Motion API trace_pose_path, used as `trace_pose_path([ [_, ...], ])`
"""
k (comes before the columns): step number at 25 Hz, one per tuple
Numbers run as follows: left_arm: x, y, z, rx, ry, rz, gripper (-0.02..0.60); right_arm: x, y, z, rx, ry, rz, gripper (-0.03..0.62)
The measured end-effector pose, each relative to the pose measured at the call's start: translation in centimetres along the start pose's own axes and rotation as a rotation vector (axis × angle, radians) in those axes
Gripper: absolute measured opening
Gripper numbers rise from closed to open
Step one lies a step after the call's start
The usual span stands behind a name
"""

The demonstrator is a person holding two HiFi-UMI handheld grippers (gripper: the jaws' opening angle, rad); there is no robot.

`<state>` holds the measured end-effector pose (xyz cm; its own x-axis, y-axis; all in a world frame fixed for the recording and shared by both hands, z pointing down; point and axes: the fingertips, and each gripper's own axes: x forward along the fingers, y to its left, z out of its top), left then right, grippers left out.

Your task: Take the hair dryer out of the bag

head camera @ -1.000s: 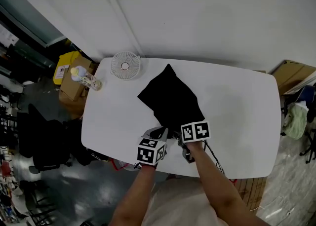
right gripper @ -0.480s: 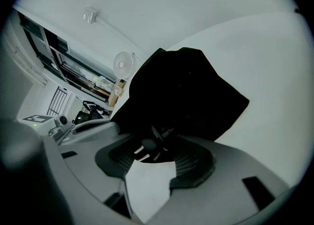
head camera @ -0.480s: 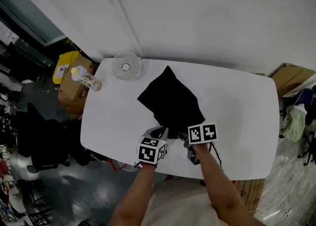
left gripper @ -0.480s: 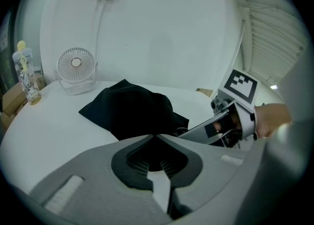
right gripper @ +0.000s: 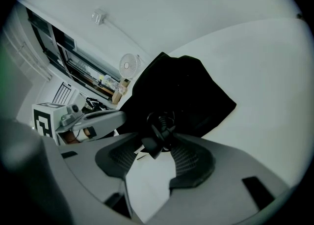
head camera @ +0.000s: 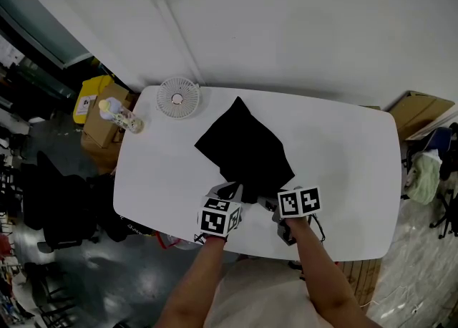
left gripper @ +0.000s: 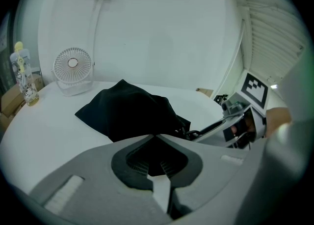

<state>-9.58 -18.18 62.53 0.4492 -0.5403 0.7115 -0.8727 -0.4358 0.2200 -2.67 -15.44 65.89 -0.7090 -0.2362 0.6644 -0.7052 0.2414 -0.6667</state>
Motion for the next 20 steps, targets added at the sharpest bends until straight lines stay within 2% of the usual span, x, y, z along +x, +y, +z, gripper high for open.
trace_pose_path([
  [10,0.1,0.0,0.3,-0.007,-0.004,0.017,0.02,-4.1,-0.9,-2.6,-0.051,0.033,0.054,0.21],
  [20,0.2,0.0,0.2,0.005,0.007,0.033,0.02,-6.9,-1.1,-3.2,-0.056,0.005,0.08,0.205],
])
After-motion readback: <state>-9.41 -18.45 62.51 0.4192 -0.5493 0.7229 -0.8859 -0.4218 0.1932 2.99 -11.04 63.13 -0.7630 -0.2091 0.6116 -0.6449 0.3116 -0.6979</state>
